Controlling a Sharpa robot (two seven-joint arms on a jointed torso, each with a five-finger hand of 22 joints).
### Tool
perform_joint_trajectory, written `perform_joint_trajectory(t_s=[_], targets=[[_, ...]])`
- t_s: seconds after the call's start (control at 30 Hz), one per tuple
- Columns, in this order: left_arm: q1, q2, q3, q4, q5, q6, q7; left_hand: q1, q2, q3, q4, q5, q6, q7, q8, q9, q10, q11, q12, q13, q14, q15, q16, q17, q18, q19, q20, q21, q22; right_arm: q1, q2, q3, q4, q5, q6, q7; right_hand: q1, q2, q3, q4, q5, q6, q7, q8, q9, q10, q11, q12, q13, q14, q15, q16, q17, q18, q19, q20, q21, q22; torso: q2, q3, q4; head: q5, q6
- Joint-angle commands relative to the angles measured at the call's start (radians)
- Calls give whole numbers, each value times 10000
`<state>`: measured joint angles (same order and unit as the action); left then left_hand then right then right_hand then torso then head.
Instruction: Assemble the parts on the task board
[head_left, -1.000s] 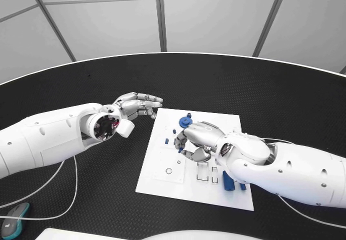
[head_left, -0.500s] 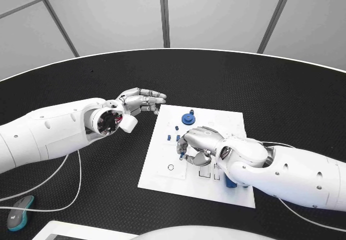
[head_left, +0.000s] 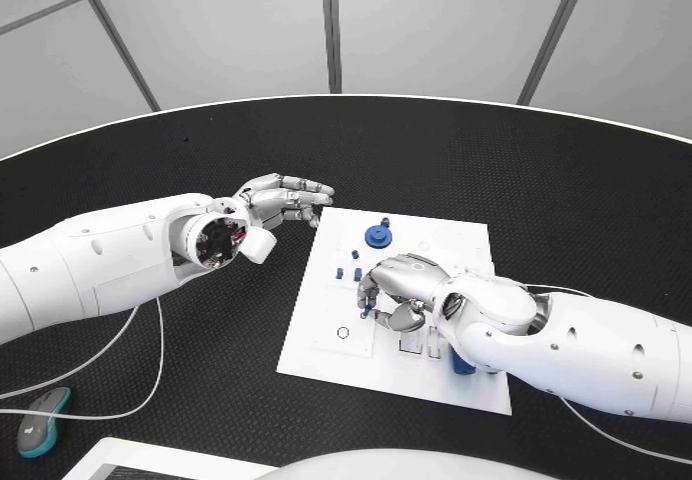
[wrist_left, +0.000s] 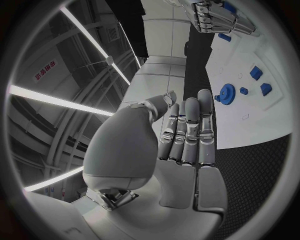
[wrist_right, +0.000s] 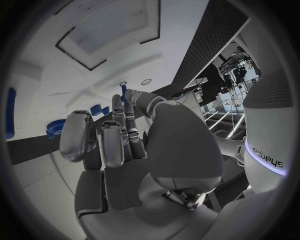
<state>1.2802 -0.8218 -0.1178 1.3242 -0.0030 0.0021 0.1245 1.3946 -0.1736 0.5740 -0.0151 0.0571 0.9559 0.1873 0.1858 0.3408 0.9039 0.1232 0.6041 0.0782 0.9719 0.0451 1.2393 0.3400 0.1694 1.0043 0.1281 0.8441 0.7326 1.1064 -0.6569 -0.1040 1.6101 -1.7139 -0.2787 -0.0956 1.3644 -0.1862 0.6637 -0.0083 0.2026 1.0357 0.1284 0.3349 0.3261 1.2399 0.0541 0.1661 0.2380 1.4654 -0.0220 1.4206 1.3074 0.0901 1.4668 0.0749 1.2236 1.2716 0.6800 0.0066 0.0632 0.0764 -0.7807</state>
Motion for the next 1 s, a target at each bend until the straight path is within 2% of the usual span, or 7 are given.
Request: perform_joint_trajectory(t_s=[0.03,0.33,0.5,1.0], targets=[[0,1,0,-2,0,5,-5,-79,39,-45,30,-29,-48,-15,-65,-3,-83,-5,-41,0,-59,39,-32,-15,147,-19,66,-36,-15,-1,7,-8,-25,0,3,-7,-95,10,20,-57,48,39,13,7,8,65,-9,-35,10,605,-74,-4,406,-104,112,-86,-39,-13,-3,-4,-5,8,-20],[0,-4,0,6,0,12,-26,-88,43,-52,40,-29,-50,-15,-66,-2,-87,-4,-39,1,-60,41,-32,-15,147,-19,69,-43,-20,-2,52,-19,-79,0,46,-28,-104,13,15,-60,67,38,12,6,12,69,-9,-42,10,606,-73,1,413,-103,111,-86,-43,-16,5,-6,7,16,-58],[0,-6,0,12,0,33,-43,-88,43,-52,40,-29,-50,-15,-66,-2,-87,-4,-39,1,-60,41,-32,-15,147,-19,69,-43,-20,-4,86,-22,-109,0,75,-47,-109,15,12,-62,77,37,13,5,14,70,-8,-47,10,601,-73,-18,385,-97,104,-86,-70,-38,-3,-2,-3,78,-95],[0,10,0,10,0,40,-69,-100,52,-62,56,-28,-51,-15,-67,0,-94,-3,-37,3,-62,44,-32,-15,148,-20,75,-54,-29,-14,229,-48,-241,0,121,-104,-115,19,9,-69,93,29,14,0,16,66,-6,-59,9,600,-72,-16,387,-95,101,-85,-79,-44,1,-5,0,64,-119]])
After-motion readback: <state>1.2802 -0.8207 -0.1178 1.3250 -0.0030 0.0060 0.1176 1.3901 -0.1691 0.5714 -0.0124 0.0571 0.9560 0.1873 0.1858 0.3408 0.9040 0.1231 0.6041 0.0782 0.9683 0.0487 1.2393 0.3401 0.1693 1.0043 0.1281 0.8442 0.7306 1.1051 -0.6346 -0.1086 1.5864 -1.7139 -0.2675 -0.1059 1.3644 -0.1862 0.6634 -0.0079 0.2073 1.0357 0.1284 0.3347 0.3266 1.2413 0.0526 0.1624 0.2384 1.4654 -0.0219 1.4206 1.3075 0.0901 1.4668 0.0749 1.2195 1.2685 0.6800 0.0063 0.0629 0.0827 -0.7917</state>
